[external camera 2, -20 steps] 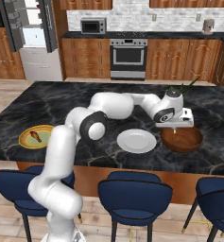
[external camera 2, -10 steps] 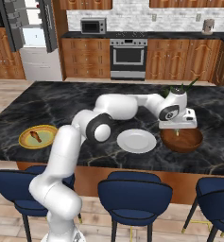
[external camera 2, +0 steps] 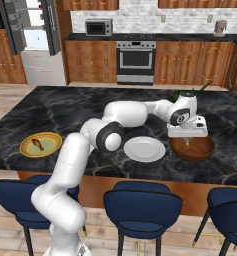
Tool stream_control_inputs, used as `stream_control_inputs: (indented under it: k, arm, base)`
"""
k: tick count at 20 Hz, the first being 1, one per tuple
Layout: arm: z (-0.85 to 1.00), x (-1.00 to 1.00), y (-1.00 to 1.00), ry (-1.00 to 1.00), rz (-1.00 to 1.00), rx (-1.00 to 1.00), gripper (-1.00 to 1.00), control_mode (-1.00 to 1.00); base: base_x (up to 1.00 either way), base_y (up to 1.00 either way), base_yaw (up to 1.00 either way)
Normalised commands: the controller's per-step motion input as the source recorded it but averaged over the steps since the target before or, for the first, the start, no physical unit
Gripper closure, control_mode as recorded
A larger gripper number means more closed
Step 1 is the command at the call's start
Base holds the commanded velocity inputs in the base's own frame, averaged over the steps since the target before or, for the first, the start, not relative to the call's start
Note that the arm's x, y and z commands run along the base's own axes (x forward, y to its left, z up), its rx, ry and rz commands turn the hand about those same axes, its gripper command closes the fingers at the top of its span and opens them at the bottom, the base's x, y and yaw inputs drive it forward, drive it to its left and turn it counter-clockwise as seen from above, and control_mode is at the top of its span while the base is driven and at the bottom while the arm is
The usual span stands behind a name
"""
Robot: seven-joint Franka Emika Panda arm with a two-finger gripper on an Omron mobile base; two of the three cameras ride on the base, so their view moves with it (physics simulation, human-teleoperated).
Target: Pick the chicken drumstick and lemon wedge from their plates and place them in the bowl. Then put the bowl in the fridge.
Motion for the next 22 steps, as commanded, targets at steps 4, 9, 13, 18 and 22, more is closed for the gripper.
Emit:
stream_control_inputs:
  k: [4, 9, 13, 18, 22]
  arm:
    - [-0.18, -0.01, 0.0, 0.01, 0.0, 0.03, 1.0, -1.0]
    - [-0.13, -0.01, 0.0, 0.0, 0.0, 0.03, 1.0, -1.0]
    - [-0.17, 0.0, 0.0, 0.0, 0.0, 0.0, -1.0, -1.0]
    - [-0.13, 0.0, 0.0, 0.0, 0.0, 0.0, -1.0, -1.0]
    - [-0.06, 0.0, 0.0, 0.01, 0.0, 0.0, -1.0, -1.0]
  base:
    - [0.0, 0.0, 0.0]
    - [0.0, 0.0, 0.0]
    - [0.0, 0.0, 0.0]
    - [0.0, 0.0, 0.0]
    - [0.0, 0.0, 0.0]
